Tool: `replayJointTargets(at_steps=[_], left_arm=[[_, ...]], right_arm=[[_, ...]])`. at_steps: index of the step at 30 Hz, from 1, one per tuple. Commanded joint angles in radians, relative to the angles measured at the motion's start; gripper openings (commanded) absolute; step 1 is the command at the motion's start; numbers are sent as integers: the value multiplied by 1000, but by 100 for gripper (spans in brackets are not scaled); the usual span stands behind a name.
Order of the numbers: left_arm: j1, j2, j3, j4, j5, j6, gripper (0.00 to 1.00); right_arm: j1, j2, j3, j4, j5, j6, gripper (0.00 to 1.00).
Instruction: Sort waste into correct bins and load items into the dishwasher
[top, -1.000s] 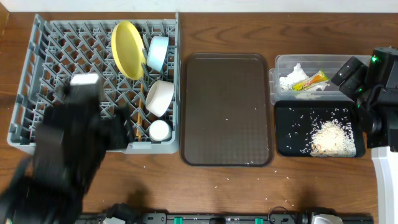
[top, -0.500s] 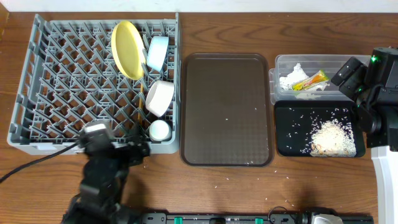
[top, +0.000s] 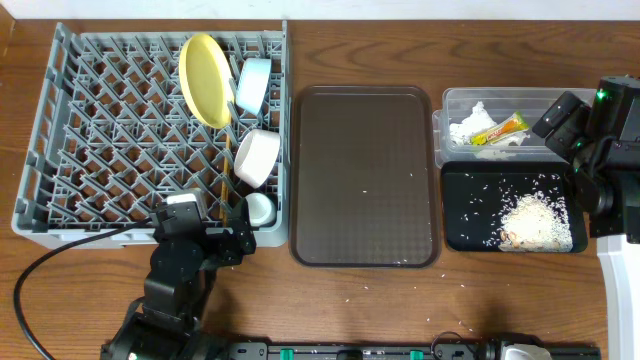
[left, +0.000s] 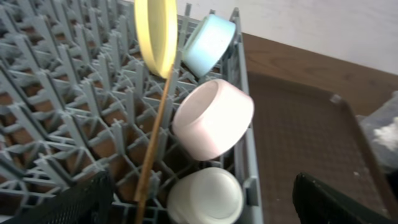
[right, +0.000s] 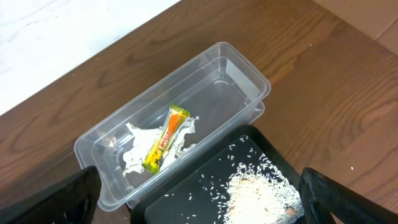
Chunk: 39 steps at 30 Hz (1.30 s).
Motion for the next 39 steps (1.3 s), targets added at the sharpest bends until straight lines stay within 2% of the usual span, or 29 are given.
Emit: replayJointTargets(at_steps=[1,5,7,8,10,13,19,24,28,39], left_arm=[[-4,-1,2,0,-65,83,92],[29,-26,-40,73,-59,165,92],[90,-43,-89,138,-14,186,92],[172,-75,-161,230,62,217,92],[249,-121,-233,314,141,233,92],[328,-218,-326,389,182,236,93],[393,-390,-435,396,180,294,93],[399,-397,-489,428,169,358,93],[399,-422,-540,432,170,359,93],[399,-430,-539,428,166,363,93]], right_arm=[[-3,1,0,0,6,14,99],[-3,1,0,0,6,14,99],[-3,1,0,0,6,14,99],[-3,1,0,0,6,14,99],[-3,1,0,0,6,14,99],[-3,1,0,0,6,14,99],[-3,1,0,0,6,14,99],[-3,1,0,0,6,14,99],[-3,1,0,0,6,14,99],[-3,1,0,0,6,14,99]])
